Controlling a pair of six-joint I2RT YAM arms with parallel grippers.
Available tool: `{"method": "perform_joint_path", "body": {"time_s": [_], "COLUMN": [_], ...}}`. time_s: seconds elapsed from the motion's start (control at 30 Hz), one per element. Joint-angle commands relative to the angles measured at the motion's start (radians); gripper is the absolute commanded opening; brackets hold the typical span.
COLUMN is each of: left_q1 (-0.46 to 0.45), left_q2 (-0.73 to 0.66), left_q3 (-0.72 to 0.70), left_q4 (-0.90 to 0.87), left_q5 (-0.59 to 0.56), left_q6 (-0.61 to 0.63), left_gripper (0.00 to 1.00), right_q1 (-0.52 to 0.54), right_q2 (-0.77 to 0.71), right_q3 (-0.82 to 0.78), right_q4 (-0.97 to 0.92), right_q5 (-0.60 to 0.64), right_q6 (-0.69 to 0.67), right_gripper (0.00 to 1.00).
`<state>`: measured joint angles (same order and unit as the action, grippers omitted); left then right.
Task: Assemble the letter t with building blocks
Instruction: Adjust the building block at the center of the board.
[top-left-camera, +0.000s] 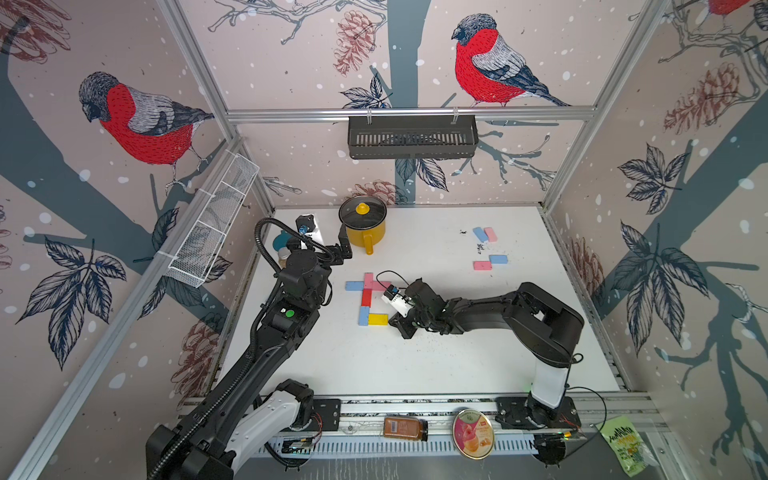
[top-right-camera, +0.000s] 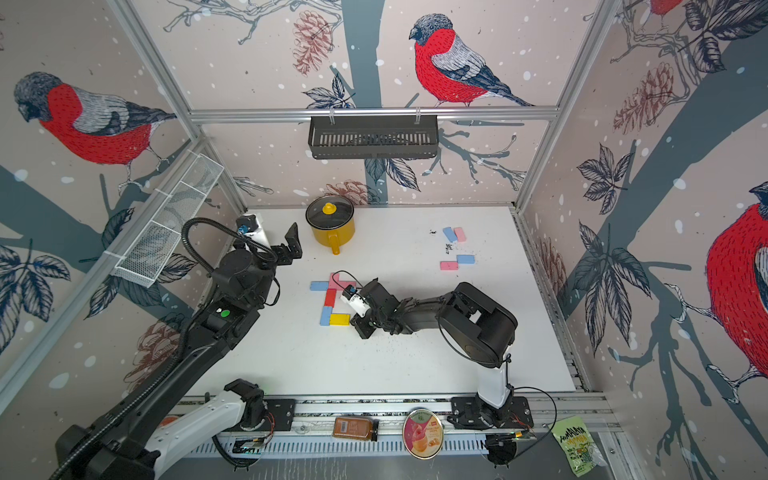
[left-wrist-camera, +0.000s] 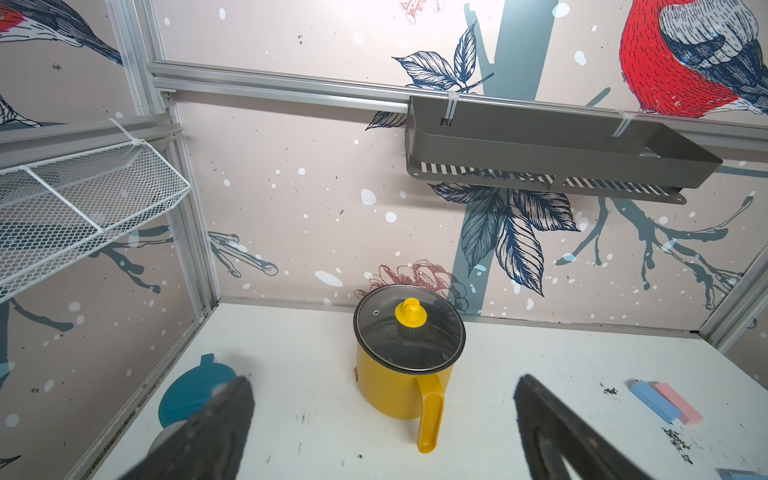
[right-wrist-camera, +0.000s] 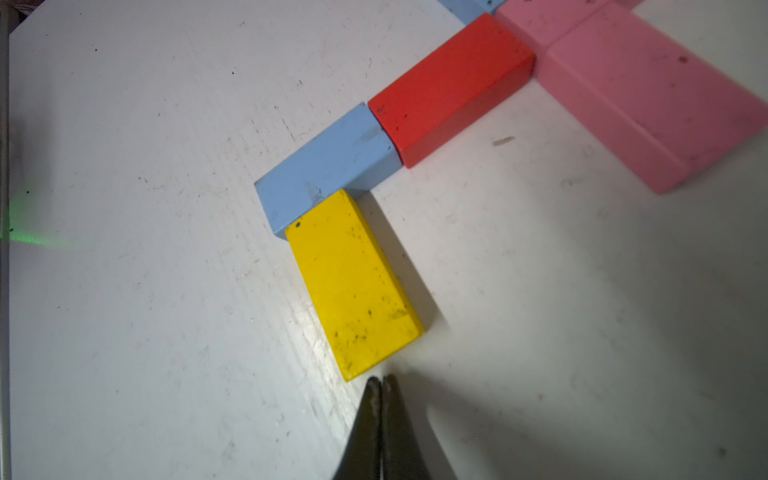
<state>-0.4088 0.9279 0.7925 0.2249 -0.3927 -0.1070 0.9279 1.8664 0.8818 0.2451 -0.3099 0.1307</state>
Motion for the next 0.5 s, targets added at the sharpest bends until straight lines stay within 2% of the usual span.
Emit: {"method": "perform_joint_path", "body": {"time_s": [0.0,0.17,0.3,0.47], "left_q1": [0.001,0.001,0.001,0.001], "left_q2": [0.000,0.002,0.002,-0.007], "left_q3": [0.002,0.002,0.001,0.001], "left_q4": [0.022,0.021,0.022,0.023], "left_q5": [0.002,0.006,0.016,0.096], "left_q6": [-0.001,-0.002,-0.002,0.010], "left_gripper": [0.97,0.97,0.97,0.97], "right_q1": [-0.002,-0.004,-0.004,-0.011], "right_q2": [-0.028,-0.117,-0.249,-0.500], "right_q3": [-0.026,-0.078,-0.123,-0.184], "right_q4": [-0.031,-0.026,-0.024,-0.077], "right_q5": [0.020,0.049,0.093,0.217], "right_q6": [0.007,0.023,0.033,0.014], "right_gripper": [0.09,0.18,0.28,0.51]}}
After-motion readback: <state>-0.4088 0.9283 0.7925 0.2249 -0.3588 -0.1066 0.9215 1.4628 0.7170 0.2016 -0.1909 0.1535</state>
